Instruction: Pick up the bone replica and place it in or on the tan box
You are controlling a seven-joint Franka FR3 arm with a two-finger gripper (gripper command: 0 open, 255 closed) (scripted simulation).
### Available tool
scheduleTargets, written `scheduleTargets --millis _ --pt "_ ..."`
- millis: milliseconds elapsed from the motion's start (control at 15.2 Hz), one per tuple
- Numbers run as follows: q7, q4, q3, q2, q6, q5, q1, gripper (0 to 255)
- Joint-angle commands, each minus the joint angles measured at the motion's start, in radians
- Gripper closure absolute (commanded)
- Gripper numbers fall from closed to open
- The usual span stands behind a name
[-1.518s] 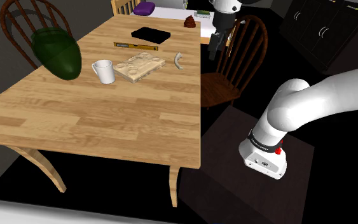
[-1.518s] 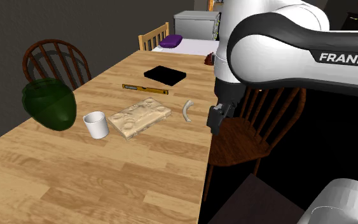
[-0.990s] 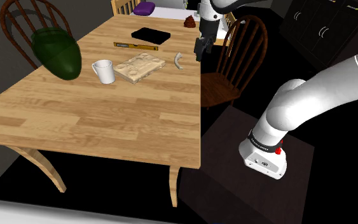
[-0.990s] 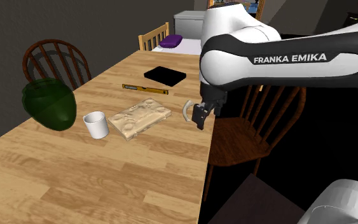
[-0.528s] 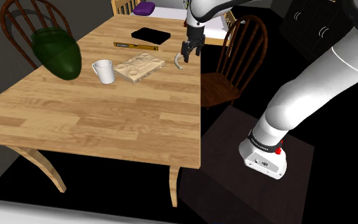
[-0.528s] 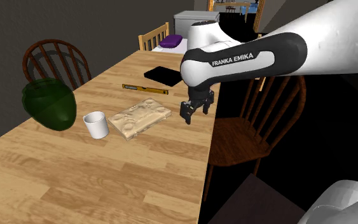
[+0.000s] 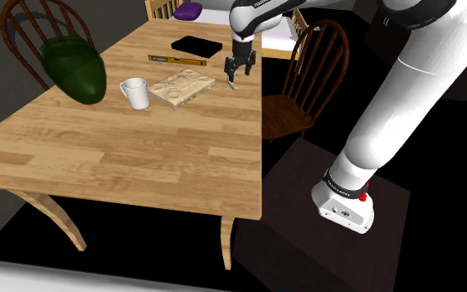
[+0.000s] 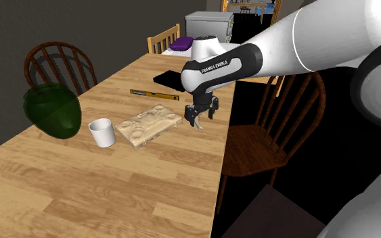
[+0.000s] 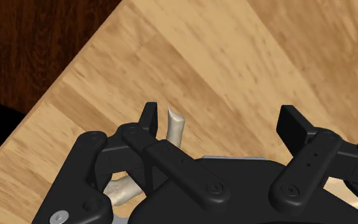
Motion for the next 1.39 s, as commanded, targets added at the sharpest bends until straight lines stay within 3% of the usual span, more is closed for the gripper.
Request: scheduleTargets --millis 0,396,924,1320 --pt "0.007 0.059 -0.011 0.078 0.020 0.011 -0.011 0" --pt "0.035 0.266 -0.033 0.304 0.038 0.053 -0.045 0" --pt "0.031 0.245 -0.031 0.366 0.121 0.062 -0.050 0" --pt "0.031 0.245 -0.031 0.366 0.121 0.062 -0.050 0"
